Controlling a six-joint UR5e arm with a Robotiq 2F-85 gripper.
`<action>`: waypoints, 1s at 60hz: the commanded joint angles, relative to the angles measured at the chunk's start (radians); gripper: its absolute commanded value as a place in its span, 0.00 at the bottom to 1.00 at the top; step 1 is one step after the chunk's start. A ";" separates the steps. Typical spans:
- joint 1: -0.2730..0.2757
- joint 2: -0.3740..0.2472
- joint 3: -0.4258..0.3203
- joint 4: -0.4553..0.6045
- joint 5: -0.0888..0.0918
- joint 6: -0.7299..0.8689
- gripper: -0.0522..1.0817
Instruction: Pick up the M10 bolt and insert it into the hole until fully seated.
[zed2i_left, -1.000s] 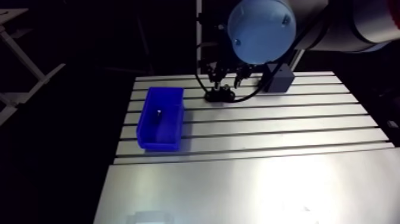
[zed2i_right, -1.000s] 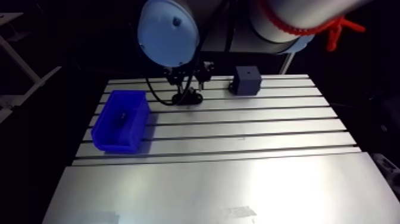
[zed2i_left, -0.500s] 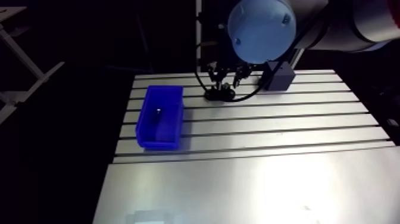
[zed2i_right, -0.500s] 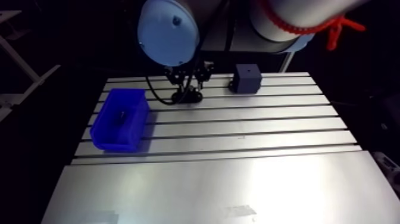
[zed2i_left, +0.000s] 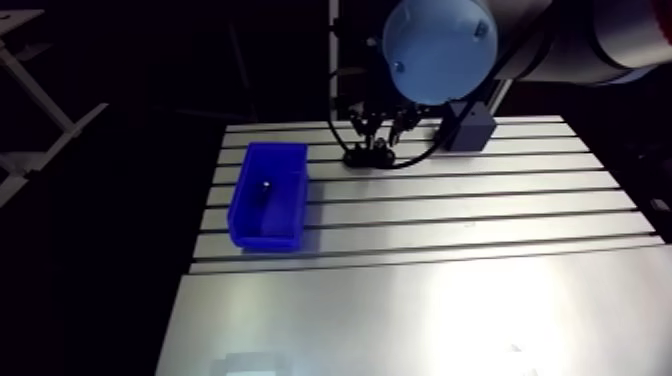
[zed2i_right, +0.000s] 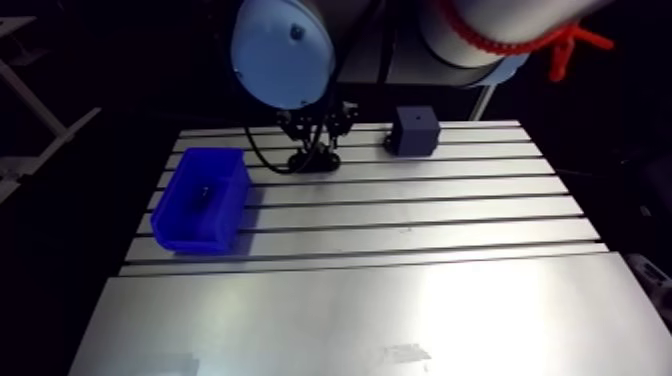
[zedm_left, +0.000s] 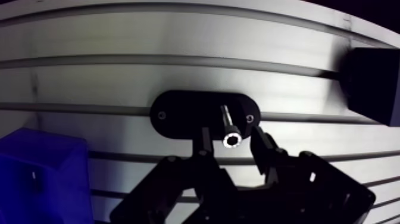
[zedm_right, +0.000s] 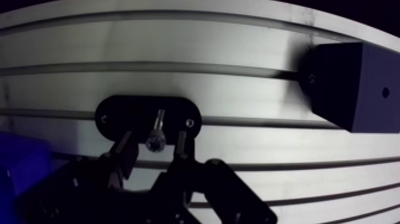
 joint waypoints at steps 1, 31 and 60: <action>0.000 0.001 -0.002 0.000 0.001 0.001 0.54; 0.000 0.001 -0.002 0.000 0.002 0.005 0.63; -0.003 0.000 0.003 0.000 0.002 0.000 0.68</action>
